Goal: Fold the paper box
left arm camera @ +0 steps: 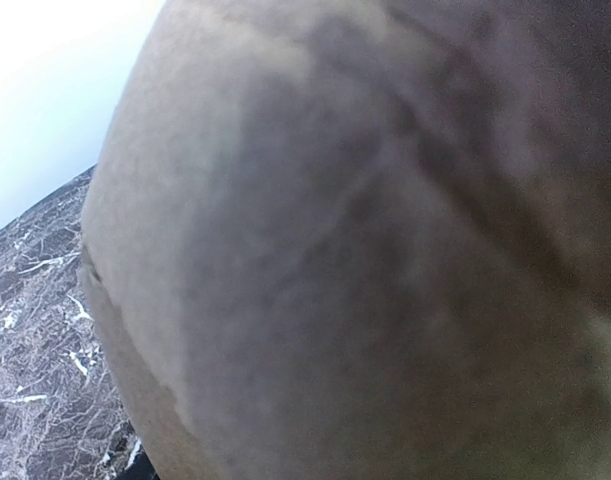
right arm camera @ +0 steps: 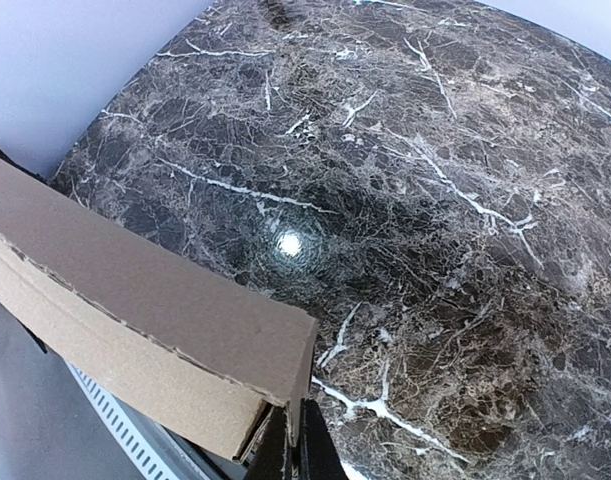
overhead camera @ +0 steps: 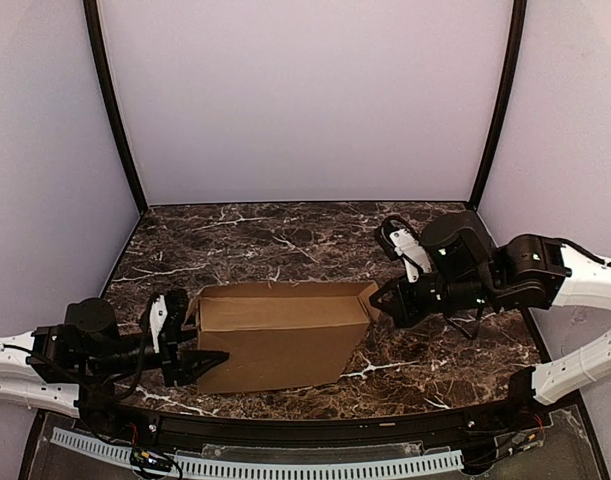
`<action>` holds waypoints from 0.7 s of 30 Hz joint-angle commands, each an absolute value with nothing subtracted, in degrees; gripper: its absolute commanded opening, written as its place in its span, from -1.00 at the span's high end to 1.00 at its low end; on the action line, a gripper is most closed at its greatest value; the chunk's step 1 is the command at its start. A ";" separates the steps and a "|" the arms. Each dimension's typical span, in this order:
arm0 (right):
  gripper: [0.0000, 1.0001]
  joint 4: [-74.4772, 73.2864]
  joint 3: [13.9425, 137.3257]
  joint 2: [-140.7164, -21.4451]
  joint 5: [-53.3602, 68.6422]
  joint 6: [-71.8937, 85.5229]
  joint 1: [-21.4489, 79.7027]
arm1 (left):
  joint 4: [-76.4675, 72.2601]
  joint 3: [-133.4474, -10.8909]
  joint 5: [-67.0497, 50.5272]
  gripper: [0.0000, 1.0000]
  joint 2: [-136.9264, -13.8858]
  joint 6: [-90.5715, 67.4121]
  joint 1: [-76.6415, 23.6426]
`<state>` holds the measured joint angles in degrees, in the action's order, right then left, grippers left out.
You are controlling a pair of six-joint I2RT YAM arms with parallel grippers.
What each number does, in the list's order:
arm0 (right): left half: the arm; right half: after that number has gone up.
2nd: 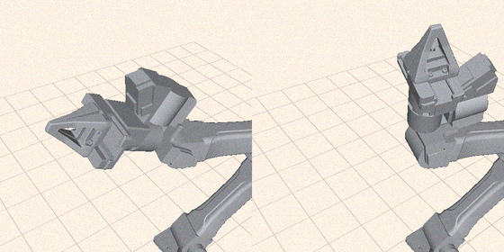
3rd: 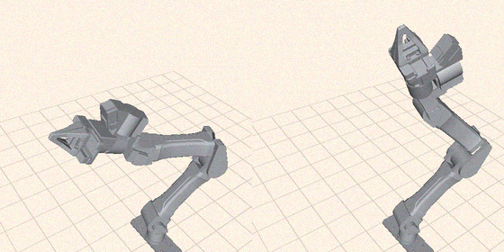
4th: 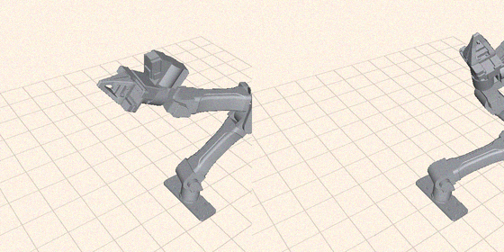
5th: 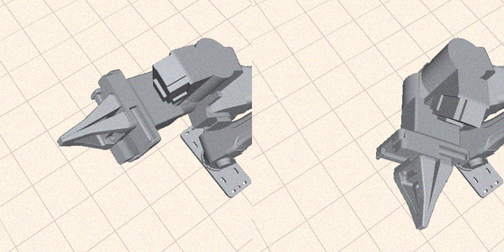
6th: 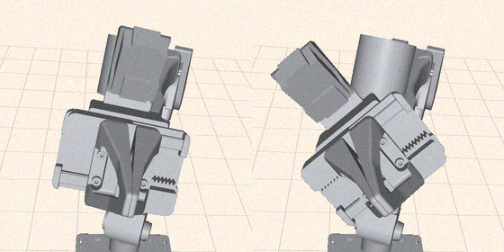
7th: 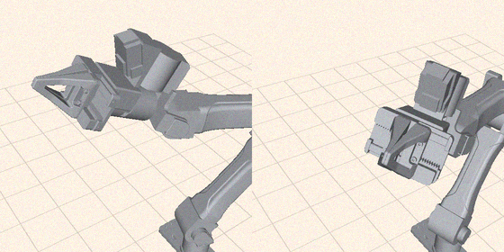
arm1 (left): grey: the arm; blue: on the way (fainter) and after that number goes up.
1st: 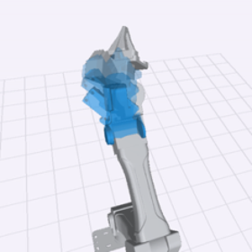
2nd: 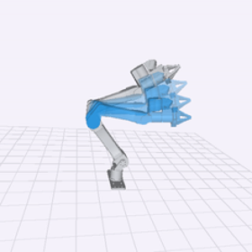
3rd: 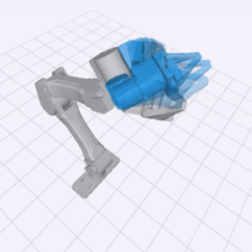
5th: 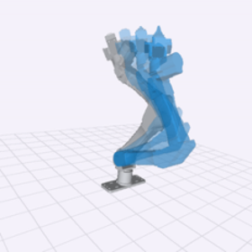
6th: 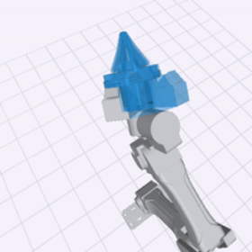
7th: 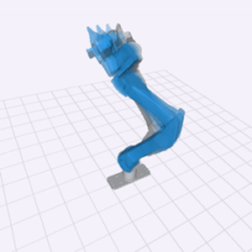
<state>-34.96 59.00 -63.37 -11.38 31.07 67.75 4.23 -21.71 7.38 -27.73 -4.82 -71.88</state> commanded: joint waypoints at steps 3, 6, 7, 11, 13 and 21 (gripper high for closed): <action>1.00 -34.17 65.01 -64.82 -6.15 33.09 64.53 | 5.77 -22.95 10.23 0.99 -29.82 -1.95 -71.74; 1.00 -35.12 66.18 -65.85 -3.74 32.97 62.83 | 5.28 -23.48 11.19 0.99 -31.59 -0.57 -71.74; 1.00 -35.34 66.44 -66.10 -3.06 32.82 62.18 | 5.23 -23.82 11.70 0.99 -32.51 0.47 -71.73; 1.00 -35.82 66.75 -67.01 0.90 31.93 58.81 | 4.92 -24.20 13.41 0.99 -34.67 3.40 -71.74; 1.00 -36.02 66.87 -67.49 2.80 31.43 57.13 | 4.68 -24.00 14.33 0.99 -35.21 4.05 -71.73; 1.00 -35.97 68.05 -70.29 10.45 29.46 51.54 | 3.78 -23.07 15.90 0.99 -36.76 5.67 -71.80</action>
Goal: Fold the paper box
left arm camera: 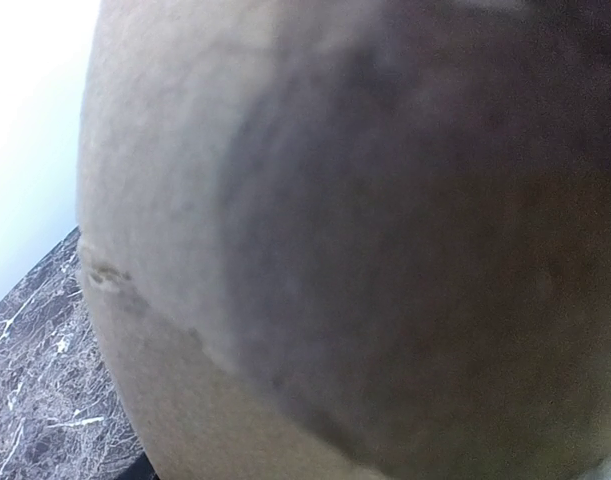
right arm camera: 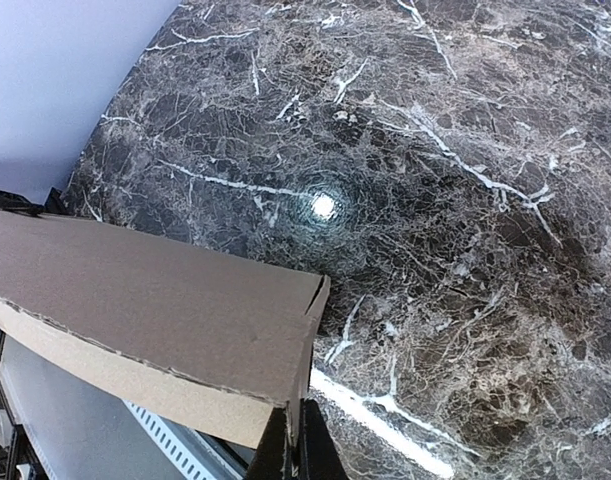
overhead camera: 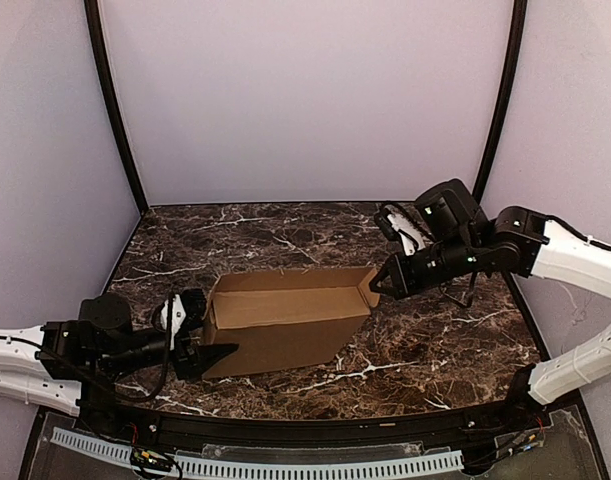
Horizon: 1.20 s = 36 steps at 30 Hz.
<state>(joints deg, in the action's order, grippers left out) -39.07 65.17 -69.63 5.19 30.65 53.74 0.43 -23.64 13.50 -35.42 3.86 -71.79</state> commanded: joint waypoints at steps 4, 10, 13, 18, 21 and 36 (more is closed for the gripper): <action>1.00 -36.05 69.55 -72.20 13.58 29.88 49.49 | 3.78 -23.35 16.42 0.99 -38.45 6.36 -71.81; 1.00 -35.96 71.07 -74.61 15.78 30.18 47.63 | 3.56 -24.24 17.00 0.99 -40.22 7.49 -71.81; 1.00 -35.67 71.52 -75.42 15.92 30.97 47.47 | 3.21 -24.24 17.02 0.99 -39.83 7.42 -71.81; 1.00 -32.67 70.36 -75.72 16.12 33.07 47.46 | 2.09 -23.98 16.33 0.99 -39.03 6.94 -71.81; 1.00 -30.86 69.07 -75.61 16.14 33.93 47.46 | 1.53 -23.79 15.85 0.99 -39.17 6.50 -71.83; 1.00 -28.64 65.00 -74.81 12.59 31.58 48.28 | -3.20 -22.90 10.96 0.99 -36.60 3.91 -71.83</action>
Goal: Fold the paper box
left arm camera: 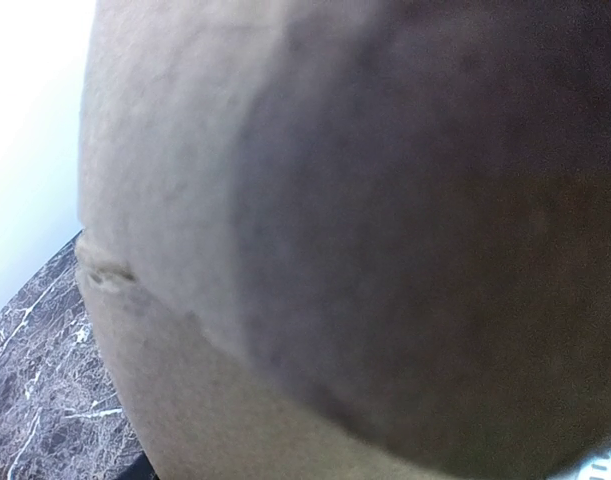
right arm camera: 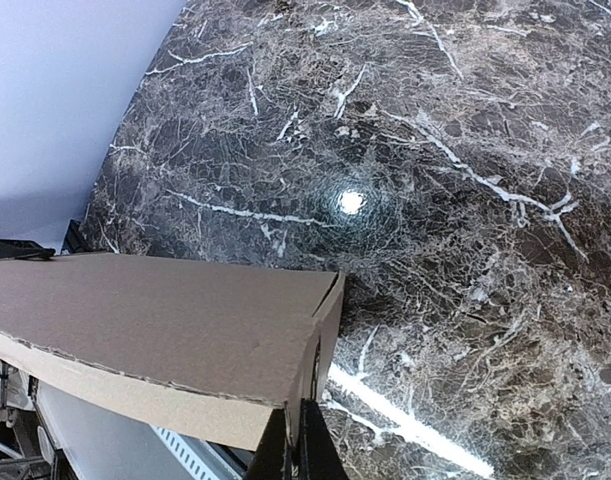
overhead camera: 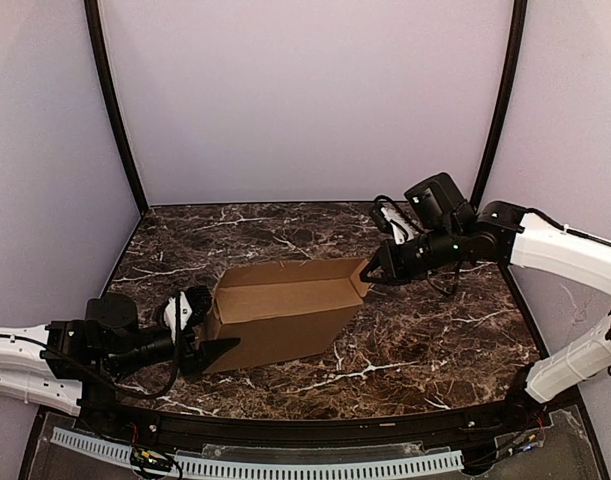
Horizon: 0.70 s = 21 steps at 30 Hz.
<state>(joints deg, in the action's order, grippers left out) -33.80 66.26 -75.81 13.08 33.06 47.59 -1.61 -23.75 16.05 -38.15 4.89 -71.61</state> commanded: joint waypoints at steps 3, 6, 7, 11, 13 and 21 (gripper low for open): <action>1.00 -28.28 64.19 -74.47 11.27 31.21 49.15 | -3.57 -22.71 10.74 0.99 -35.46 3.48 -71.81; 1.00 -26.91 63.08 -73.89 10.67 31.72 49.83 | -4.29 -22.43 10.69 0.99 -34.99 2.95 -71.81; 1.00 -26.66 62.65 -73.73 10.40 32.01 50.06 | -4.76 -22.38 10.65 0.99 -35.14 2.84 -71.81; 1.00 -24.83 60.96 -72.79 8.98 33.39 51.36 | -6.32 -22.40 10.65 0.99 -36.62 1.82 -71.81; 1.00 -24.05 60.09 -72.29 8.00 34.35 52.03 | -7.32 -22.32 10.66 0.99 -37.44 1.52 -71.81; 1.00 -24.22 60.87 -70.76 6.00 34.77 53.00 | -8.09 -23.23 9.47 0.99 -40.80 1.31 -71.82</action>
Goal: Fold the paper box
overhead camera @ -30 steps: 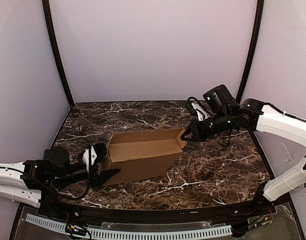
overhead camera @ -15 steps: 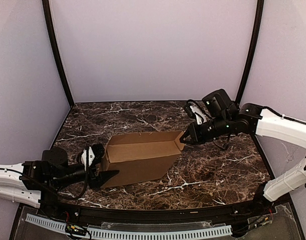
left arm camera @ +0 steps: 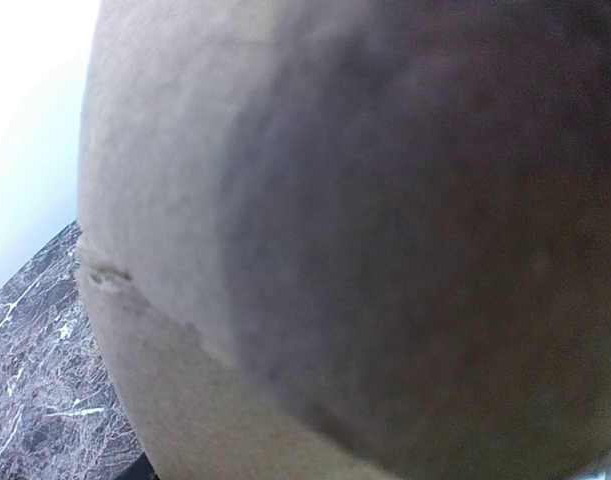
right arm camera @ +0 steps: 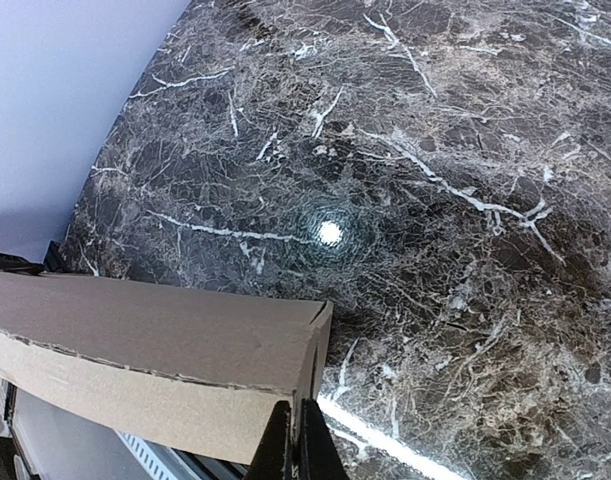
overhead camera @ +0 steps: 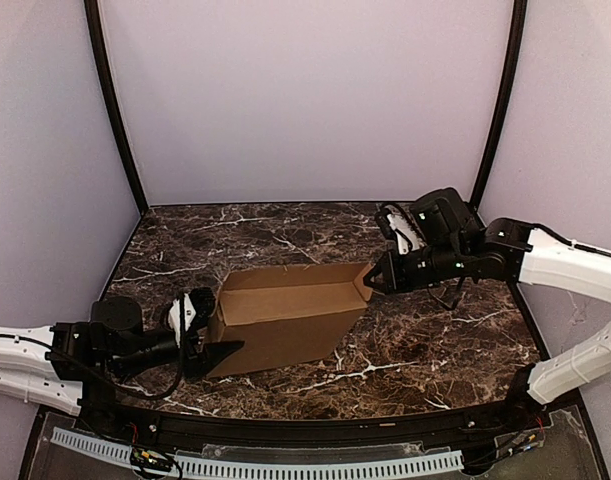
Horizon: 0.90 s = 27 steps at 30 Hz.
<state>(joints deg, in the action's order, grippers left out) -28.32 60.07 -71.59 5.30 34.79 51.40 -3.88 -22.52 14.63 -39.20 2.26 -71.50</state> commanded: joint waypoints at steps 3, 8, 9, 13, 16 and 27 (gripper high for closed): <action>1.00 -25.84 62.94 -70.58 5.40 33.86 53.00 | -7.73 -23.59 8.99 0.99 -41.85 1.54 -71.89; 1.00 -28.32 65.20 -70.47 4.54 32.43 52.93 | -7.27 -23.52 9.34 0.99 -43.34 2.59 -71.89; 1.00 -28.70 65.48 -70.42 4.42 32.20 52.91 | -7.09 -23.54 9.39 0.99 -43.58 2.73 -71.89; 1.00 -30.14 66.33 -70.41 4.18 31.53 52.38 | -6.32 -23.42 9.40 0.99 -43.58 3.32 -71.89; 1.00 -30.64 66.68 -70.15 4.58 31.43 51.48 | -5.75 -23.21 9.51 0.99 -43.05 3.64 -71.88; 1.00 -30.73 67.60 -70.36 9.00 33.25 48.08 | -5.63 -22.07 9.76 0.99 -42.05 4.11 -71.90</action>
<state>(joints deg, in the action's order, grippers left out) -35.11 64.73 -71.48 6.24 32.29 49.15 -8.10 -22.55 13.91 -42.09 2.63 -71.50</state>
